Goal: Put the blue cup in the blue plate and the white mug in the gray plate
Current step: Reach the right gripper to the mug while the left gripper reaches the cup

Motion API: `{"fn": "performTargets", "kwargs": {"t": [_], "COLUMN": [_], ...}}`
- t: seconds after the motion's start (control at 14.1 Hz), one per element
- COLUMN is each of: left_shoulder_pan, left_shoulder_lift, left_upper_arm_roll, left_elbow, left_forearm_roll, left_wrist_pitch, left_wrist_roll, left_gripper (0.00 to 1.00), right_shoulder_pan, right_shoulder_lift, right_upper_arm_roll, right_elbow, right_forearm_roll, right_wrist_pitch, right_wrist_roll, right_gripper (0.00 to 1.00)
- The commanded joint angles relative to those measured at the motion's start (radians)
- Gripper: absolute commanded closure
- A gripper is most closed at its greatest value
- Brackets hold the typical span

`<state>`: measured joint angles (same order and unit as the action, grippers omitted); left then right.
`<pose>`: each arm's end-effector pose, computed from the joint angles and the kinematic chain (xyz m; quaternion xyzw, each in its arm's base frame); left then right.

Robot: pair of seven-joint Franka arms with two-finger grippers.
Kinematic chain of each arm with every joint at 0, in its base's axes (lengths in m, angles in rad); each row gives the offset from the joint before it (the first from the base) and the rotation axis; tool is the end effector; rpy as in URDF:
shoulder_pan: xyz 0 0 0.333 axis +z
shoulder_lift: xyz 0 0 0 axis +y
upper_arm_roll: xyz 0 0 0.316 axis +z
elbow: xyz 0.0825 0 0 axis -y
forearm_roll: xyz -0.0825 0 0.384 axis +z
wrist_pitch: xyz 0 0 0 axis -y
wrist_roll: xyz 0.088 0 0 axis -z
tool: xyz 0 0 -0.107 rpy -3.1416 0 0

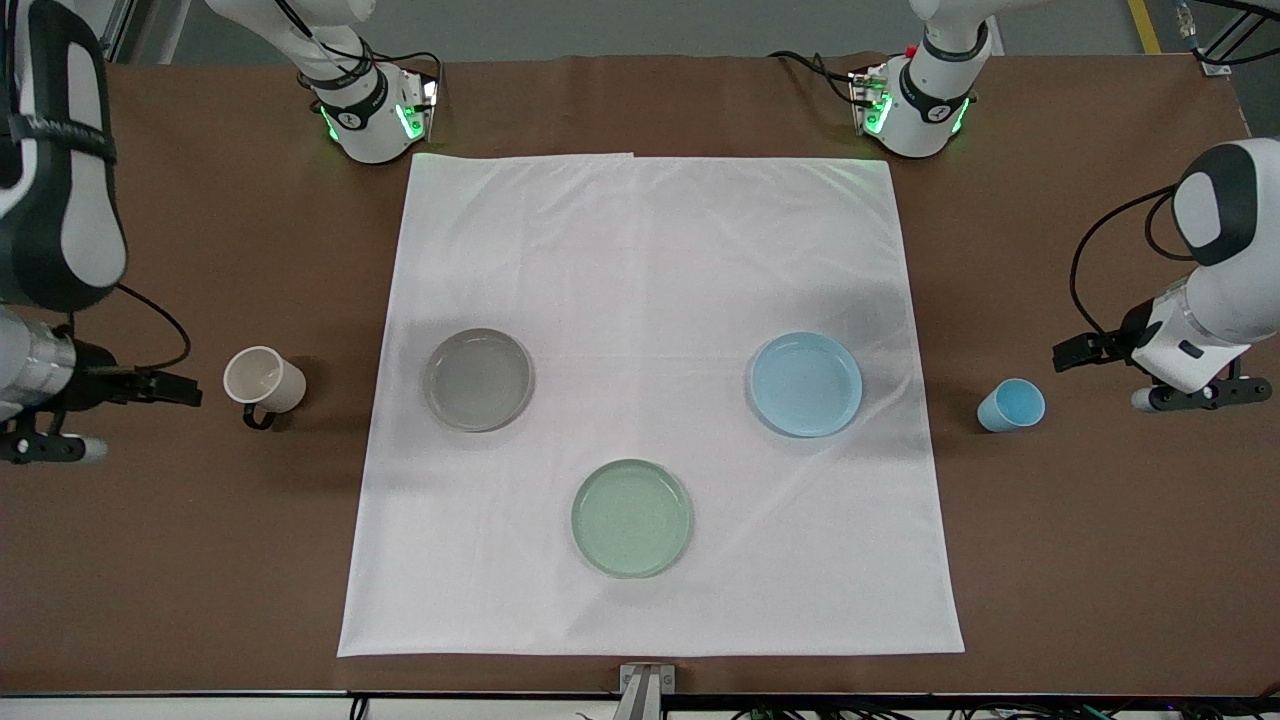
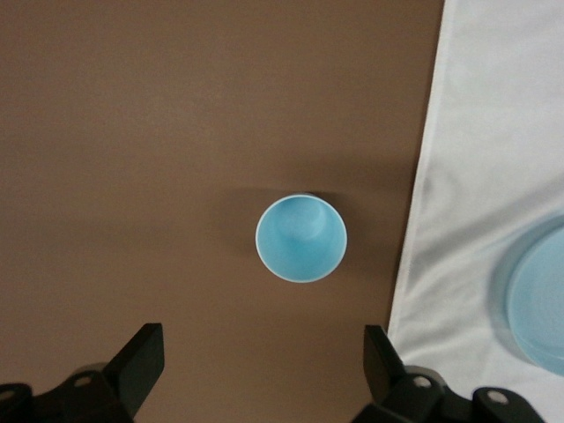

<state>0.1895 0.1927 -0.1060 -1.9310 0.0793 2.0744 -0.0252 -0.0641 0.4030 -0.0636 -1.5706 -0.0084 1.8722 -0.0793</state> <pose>0.5916 0.0558 0.3854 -0.9988 -0.0351 0.0246 0.0234 0.6573 -0.0799 0.4018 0.9984 -0.0208 -0.0517 0.0112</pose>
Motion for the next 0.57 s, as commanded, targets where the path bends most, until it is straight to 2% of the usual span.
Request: {"fn": "performTargets", "kwargs": {"t": [0.0, 0.21, 0.35, 0.5], "left_shoulder_pan": [0.025, 0.036, 0.034, 0.033], "left_shoulder_lift": [0.082, 0.172, 0.220, 0.241], "left_upper_arm_roll": [-0.003, -0.004, -0.006, -0.006], "left_elbow": [-0.019, -0.020, -0.020, -0.017], "left_forearm_roll": [0.046, 0.048, 0.048, 0.046], "left_wrist_pitch": [0.106, 0.183, 0.226, 0.233], "left_wrist_roll": [0.010, 0.010, 0.010, 0.008], "left_gripper": [0.01, 0.06, 0.22, 0.44], "right_shoulder_pan": [-0.019, -0.032, -0.051, -0.060], "right_shoulder_lift": [0.042, 0.077, 0.100, 0.105], "right_upper_arm_roll": [0.010, 0.011, 0.011, 0.013], "right_elbow": [-0.093, -0.184, -0.196, -0.230], "right_forearm_roll": [-0.005, -0.004, 0.004, 0.005], "right_wrist_pitch": [0.167, 0.321, 0.329, 0.350], "right_wrist_roll": [-0.019, -0.057, -0.091, -0.096], "right_gripper": [0.00, 0.00, 0.00, 0.00]}}
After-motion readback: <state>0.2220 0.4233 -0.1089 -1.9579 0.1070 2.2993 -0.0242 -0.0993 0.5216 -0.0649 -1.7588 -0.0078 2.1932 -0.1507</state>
